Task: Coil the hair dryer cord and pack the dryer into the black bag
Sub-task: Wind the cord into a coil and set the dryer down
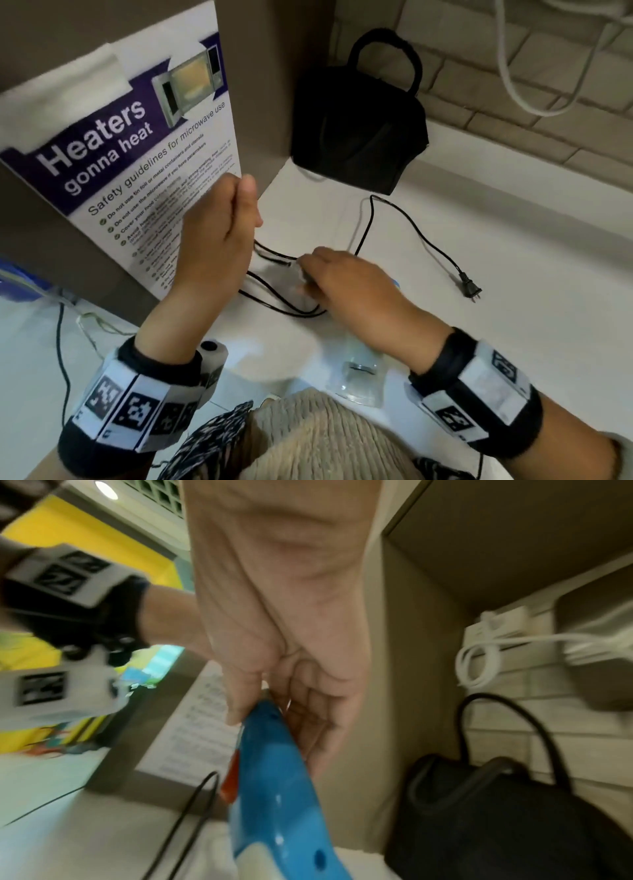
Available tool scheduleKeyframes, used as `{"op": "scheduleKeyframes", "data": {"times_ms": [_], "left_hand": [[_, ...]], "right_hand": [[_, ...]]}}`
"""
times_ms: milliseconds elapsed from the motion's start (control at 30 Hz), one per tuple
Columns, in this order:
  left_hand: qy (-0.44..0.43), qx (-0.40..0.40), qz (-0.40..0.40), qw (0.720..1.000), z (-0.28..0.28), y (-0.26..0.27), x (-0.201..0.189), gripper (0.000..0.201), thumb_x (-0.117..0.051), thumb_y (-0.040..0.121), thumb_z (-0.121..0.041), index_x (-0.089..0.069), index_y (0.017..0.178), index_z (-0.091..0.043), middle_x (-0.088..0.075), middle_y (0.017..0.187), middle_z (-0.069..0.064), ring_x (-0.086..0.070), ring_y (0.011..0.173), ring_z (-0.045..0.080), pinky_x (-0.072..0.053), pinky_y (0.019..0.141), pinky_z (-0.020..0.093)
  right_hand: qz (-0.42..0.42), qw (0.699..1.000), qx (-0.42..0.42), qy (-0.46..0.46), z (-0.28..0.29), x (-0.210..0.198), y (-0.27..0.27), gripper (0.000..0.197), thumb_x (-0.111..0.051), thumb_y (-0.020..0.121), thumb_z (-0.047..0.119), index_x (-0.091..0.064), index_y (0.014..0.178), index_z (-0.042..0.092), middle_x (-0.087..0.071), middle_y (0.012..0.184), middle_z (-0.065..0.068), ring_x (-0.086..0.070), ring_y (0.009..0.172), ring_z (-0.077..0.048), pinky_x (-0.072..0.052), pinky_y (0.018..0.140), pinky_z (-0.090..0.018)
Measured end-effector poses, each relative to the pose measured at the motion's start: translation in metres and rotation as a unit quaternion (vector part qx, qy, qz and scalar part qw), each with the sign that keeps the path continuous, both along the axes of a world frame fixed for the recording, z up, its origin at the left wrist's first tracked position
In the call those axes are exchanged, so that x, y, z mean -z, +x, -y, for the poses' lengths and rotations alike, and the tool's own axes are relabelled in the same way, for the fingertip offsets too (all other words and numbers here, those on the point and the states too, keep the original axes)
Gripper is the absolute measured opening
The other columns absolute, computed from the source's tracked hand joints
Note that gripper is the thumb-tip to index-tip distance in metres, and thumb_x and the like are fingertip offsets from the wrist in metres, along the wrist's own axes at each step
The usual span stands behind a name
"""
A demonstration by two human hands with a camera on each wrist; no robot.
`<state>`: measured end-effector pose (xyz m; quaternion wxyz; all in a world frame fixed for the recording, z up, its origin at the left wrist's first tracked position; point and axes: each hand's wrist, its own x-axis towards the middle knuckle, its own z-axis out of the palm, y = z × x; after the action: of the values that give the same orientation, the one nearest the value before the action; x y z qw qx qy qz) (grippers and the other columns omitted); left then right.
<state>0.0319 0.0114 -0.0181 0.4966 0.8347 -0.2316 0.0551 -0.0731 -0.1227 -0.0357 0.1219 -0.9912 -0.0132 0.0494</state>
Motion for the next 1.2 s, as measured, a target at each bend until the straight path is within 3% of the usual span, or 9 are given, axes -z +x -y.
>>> {"op": "scheduleKeyframes", "data": {"times_ms": [133,233,333,500,633,800,933,1033,1200], "left_hand": [[-0.014,0.013,-0.013,1.0,0.008,-0.013,-0.007,0.05,-0.032,0.099,-0.037,-0.049,0.07,0.0,-0.059,0.064,0.014,-0.055,0.059,0.013,-0.043,0.061,0.031],[0.03,0.099,-0.121,0.987,0.018,-0.023,0.001,0.053,-0.032,0.097,-0.048,-0.064,0.069,-0.017,-0.067,0.069,-0.003,-0.062,0.07,0.008,-0.049,0.072,0.032],[0.057,0.171,-0.217,0.959,0.03,-0.034,0.003,0.047,-0.032,0.096,-0.054,-0.07,0.088,-0.027,-0.072,0.088,-0.009,-0.065,0.092,0.008,-0.048,0.091,0.034],[-0.053,0.195,-0.287,0.936,0.055,-0.041,-0.022,0.026,-0.05,0.096,-0.035,-0.07,0.093,-0.018,-0.074,0.099,0.009,-0.068,0.098,0.019,-0.051,0.09,0.029],[-0.2,0.202,-0.391,0.876,0.066,-0.041,-0.048,0.017,-0.049,0.095,-0.014,-0.065,0.099,-0.008,-0.077,0.091,0.005,-0.071,0.095,0.017,-0.049,0.097,0.034],[-0.26,0.245,-0.418,0.835,0.066,-0.041,-0.077,0.025,-0.046,0.097,-0.013,-0.061,0.115,-0.006,-0.071,0.065,0.0,-0.067,0.064,0.014,-0.056,0.072,0.028],[-0.161,0.352,-0.358,0.85,0.06,-0.044,-0.098,0.024,-0.042,0.098,-0.019,-0.064,0.103,-0.011,-0.06,0.056,0.0,-0.042,0.04,0.013,-0.044,0.046,0.022],[-0.057,0.435,-0.322,0.839,0.059,-0.044,-0.104,0.028,-0.044,0.096,-0.033,-0.06,0.081,-0.016,-0.056,0.049,0.001,-0.043,0.045,0.023,-0.036,0.04,0.016],[-0.058,0.462,-0.339,0.818,0.06,-0.035,-0.106,0.033,-0.041,0.09,-0.038,-0.058,0.074,-0.015,-0.049,0.045,-0.002,-0.037,0.038,0.009,-0.032,0.038,0.014]], "right_hand": [[0.048,0.989,0.093,0.103,0.022,-0.02,-0.009,0.007,-0.051,0.093,0.019,-0.046,0.088,0.016,-0.059,0.098,-0.003,-0.06,0.08,-0.027,-0.05,0.073,-0.042],[0.085,0.976,0.138,0.148,0.027,-0.027,-0.016,0.02,-0.054,0.092,0.021,-0.039,0.079,0.021,-0.061,0.096,-0.001,-0.059,0.078,-0.023,-0.049,0.072,-0.04],[0.101,0.972,0.154,0.147,0.024,-0.028,-0.022,0.023,-0.055,0.091,0.025,-0.037,0.079,0.021,-0.059,0.087,0.0,-0.055,0.076,-0.022,-0.046,0.069,-0.039],[0.117,0.958,0.164,0.203,0.015,-0.025,-0.032,0.021,-0.061,0.089,0.025,-0.044,0.1,0.02,-0.057,0.088,0.0,-0.055,0.075,-0.018,-0.044,0.066,-0.031],[0.098,0.929,0.191,0.302,0.022,-0.031,-0.04,0.06,-0.071,0.081,0.032,-0.029,0.122,0.02,-0.054,0.106,-0.003,-0.06,0.093,-0.017,-0.05,0.079,-0.03],[0.196,0.909,0.193,0.314,0.045,-0.047,-0.048,0.093,-0.079,0.072,0.035,-0.013,0.137,0.034,-0.032,0.135,0.004,-0.041,0.125,-0.008,-0.038,0.102,-0.016],[0.233,0.924,0.066,0.296,0.055,-0.082,-0.044,0.101,-0.083,0.065,0.037,-0.017,0.142,0.033,-0.023,0.145,0.01,-0.018,0.14,-0.002,-0.022,0.115,-0.023],[0.206,0.937,-0.008,0.283,0.061,-0.101,-0.038,0.09,-0.084,0.066,0.03,-0.033,0.14,0.026,-0.038,0.141,0.005,-0.029,0.137,-0.009,-0.027,0.115,-0.037],[0.163,0.928,-0.019,0.334,0.078,-0.102,-0.025,0.06,-0.08,0.072,0.024,-0.049,0.122,0.029,-0.047,0.112,0.01,-0.046,0.115,-0.015,-0.037,0.102,-0.026]]}}
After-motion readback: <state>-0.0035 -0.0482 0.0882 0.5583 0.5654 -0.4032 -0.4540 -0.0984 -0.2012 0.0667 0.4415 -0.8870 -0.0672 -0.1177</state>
